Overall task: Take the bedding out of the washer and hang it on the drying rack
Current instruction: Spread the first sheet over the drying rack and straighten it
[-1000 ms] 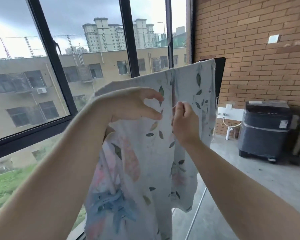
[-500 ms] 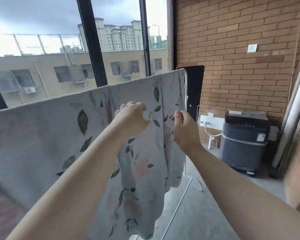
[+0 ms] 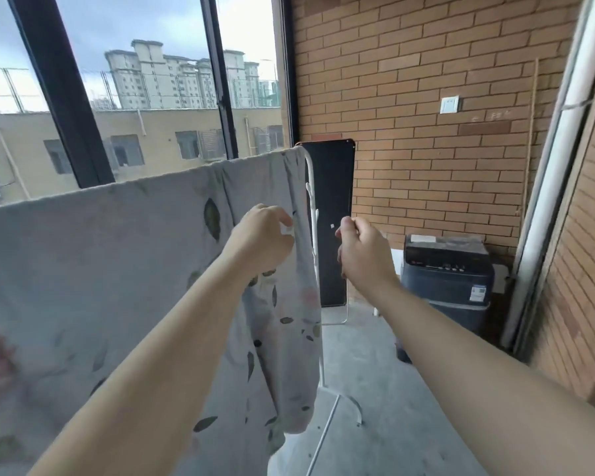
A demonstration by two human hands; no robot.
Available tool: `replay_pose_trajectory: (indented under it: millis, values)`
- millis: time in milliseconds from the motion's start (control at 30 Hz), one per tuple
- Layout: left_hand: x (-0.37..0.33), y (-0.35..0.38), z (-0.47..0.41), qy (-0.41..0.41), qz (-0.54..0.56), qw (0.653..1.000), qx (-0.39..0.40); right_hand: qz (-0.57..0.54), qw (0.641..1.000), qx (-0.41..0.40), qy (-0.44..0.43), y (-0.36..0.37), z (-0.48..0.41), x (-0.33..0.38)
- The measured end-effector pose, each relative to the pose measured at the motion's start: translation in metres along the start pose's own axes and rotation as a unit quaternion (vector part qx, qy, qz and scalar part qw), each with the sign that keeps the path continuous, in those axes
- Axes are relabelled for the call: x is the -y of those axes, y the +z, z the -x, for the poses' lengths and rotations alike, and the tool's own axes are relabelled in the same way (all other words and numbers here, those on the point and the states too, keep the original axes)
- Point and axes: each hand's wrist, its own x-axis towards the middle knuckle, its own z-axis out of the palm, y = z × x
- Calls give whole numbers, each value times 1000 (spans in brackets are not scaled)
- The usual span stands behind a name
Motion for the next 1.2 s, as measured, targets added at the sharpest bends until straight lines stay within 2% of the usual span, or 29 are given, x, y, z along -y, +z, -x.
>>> replay_pose_trajectory:
  millis: [133, 300, 567, 867, 1000, 1200]
  values:
    - [-10, 45, -103, 22, 9, 1000, -11, 32, 999, 8, 6, -13, -105, -39]
    - [-34, 115, -209, 10, 18, 999, -27, 43, 998, 16, 34, -33, -209, -105]
    - [-72, 221, -298, -55, -19, 998, -31, 44, 991, 120, 34, -36, -322, -207]
    - [-93, 224, -379, -158, -75, 976, -128, 30, 959, 283, -19, -10, -453, -229]
    - [-79, 226, -417, -170, -101, 963, -181, -13, 939, 338, -55, 32, -491, -230]
    - [-43, 220, -481, -137, -136, 941, -278, -70, 922, 372, -85, 101, -540, -223]
